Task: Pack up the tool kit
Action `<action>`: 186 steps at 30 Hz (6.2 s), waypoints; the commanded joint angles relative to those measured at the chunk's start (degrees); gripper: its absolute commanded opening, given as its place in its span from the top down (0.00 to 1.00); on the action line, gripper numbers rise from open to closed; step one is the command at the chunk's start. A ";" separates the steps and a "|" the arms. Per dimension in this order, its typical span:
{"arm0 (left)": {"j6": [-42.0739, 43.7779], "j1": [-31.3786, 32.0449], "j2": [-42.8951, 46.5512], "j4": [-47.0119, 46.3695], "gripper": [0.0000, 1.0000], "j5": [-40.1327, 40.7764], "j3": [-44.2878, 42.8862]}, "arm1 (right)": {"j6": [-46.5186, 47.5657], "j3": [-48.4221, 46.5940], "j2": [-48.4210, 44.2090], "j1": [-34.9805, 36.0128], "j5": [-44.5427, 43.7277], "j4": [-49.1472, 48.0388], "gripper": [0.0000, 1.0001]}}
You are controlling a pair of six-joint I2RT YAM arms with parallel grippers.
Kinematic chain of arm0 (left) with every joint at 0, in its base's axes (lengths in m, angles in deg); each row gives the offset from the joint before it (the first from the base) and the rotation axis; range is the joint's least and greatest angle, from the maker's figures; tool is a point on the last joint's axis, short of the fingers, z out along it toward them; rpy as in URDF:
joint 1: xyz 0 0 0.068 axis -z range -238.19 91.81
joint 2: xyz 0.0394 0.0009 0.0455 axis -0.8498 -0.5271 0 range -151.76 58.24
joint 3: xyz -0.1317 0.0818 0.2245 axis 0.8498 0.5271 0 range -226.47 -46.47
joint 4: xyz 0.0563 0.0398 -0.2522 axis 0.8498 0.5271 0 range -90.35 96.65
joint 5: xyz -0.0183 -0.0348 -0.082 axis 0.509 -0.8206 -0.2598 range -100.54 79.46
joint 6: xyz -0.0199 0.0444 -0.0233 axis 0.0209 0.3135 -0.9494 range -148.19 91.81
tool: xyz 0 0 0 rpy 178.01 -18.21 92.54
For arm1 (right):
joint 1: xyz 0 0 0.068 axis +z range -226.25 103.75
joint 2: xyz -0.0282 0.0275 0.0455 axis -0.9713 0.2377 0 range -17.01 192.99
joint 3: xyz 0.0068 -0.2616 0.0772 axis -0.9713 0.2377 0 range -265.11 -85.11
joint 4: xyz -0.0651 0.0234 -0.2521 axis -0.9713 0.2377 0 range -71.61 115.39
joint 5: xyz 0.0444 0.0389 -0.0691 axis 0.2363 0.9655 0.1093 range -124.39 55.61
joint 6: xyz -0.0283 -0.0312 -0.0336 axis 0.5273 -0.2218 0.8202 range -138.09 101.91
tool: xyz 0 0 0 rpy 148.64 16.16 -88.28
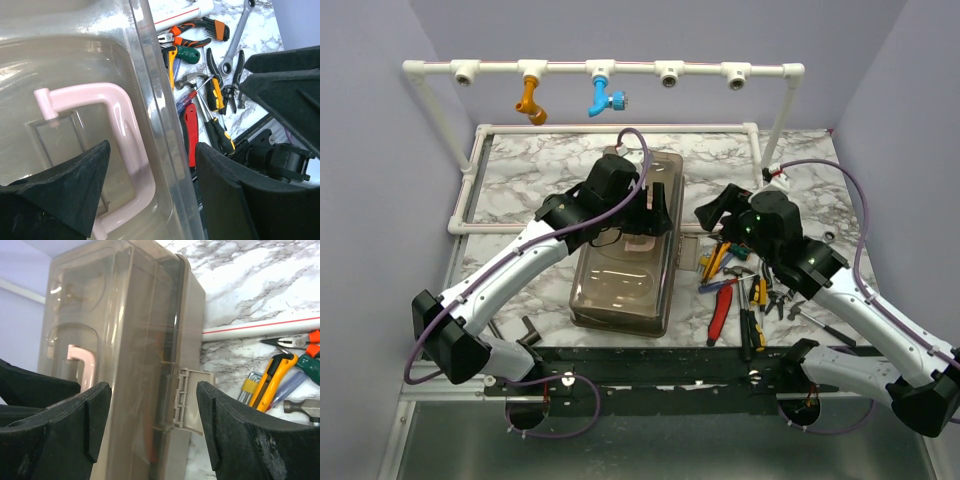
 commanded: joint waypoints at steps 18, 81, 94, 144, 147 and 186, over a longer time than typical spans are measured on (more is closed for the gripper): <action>-8.81 -7.28 1.38 -20.50 0.37 -27.33 15.49 | 0.79 1.69 2.25 -0.18 11.20 -1.28 0.28; -17.12 -15.24 5.02 -38.59 0.67 -41.83 21.19 | -8.74 -1.62 4.60 -0.17 18.76 -14.97 0.99; -14.46 -19.58 8.69 -31.31 0.80 -43.27 15.06 | 1.24 -4.25 0.82 -0.16 1.57 2.28 0.80; -13.50 -41.58 26.53 -21.87 0.80 -52.59 20.03 | 10.41 -8.47 34.13 -5.93 0.12 -6.82 0.95; -13.23 -45.15 26.79 -21.18 0.80 -54.02 20.20 | 11.50 -10.23 35.05 -8.28 1.98 -5.32 0.99; 6.20 6.32 1.48 16.13 0.31 22.74 -15.09 | 14.69 -13.93 38.03 -12.20 16.06 -6.06 0.99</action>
